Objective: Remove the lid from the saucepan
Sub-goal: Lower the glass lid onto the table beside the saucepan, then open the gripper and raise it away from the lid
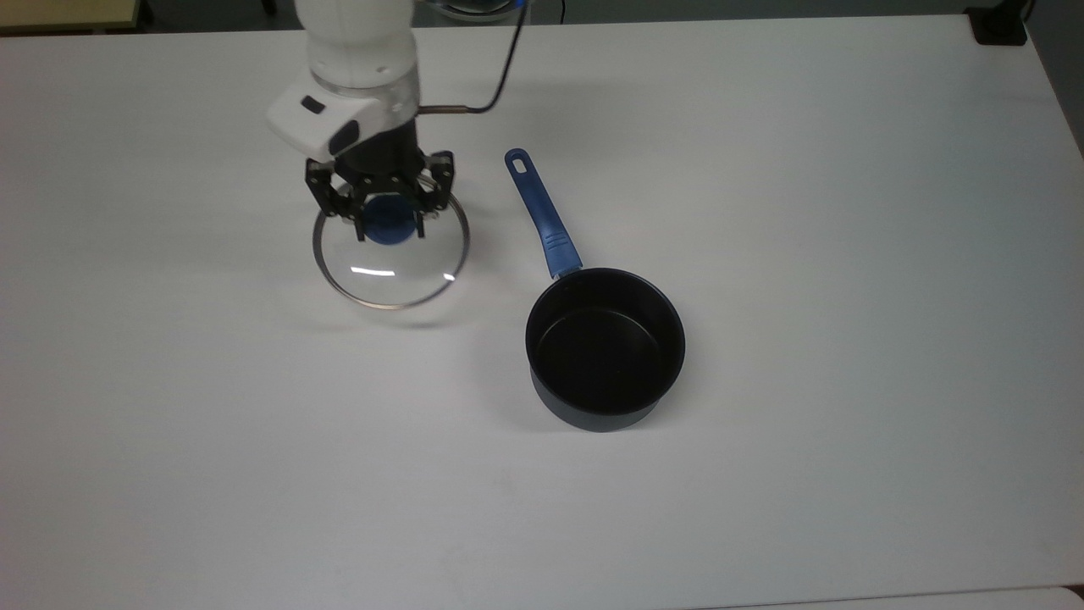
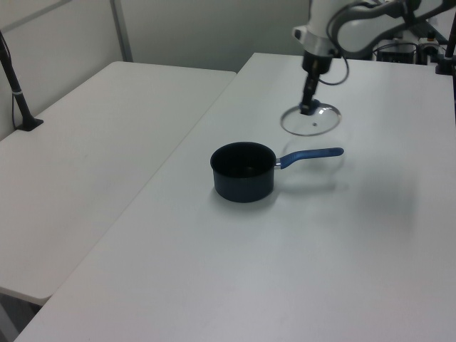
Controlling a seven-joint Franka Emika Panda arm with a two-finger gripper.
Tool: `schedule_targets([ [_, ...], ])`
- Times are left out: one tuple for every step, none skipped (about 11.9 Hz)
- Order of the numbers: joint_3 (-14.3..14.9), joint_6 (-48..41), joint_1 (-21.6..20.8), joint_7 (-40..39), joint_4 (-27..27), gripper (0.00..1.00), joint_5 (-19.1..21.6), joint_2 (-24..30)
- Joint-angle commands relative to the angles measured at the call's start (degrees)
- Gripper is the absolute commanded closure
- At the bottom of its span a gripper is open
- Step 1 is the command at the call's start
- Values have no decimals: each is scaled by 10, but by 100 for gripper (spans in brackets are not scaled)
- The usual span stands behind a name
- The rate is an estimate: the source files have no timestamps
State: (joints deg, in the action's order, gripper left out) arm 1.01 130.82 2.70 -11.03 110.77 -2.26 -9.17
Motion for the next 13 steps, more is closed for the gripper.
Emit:
schedule_targets([
  [-16, 105, 17, -6, 128, 64, -11, 43],
  [-16, 134, 12, 3, 141, 64, -11, 30],
  [-16, 153, 6, 35, 148, 64, -11, 17],
  [-16, 153, -1, 47, 149, 64, -11, 15],
  [-16, 153, -2, 51, 151, 64, -11, 15],
  [-16, 152, -2, 51, 151, 50, -11, 14],
  [-16, 150, -2, 52, 150, 3, -11, 12],
  [-15, 148, -1, 63, 146, 0, -11, 13],
  [-14, 126, 3, 66, 133, 0, -11, 21],
  [-14, 62, 3, 70, 101, 0, -11, 28],
  [-13, -9, 2, 71, 65, 0, -11, 40],
  [-13, -75, -2, 72, 30, 0, -12, 57],
  [-13, -140, -6, 72, -7, 0, -16, 69],
])
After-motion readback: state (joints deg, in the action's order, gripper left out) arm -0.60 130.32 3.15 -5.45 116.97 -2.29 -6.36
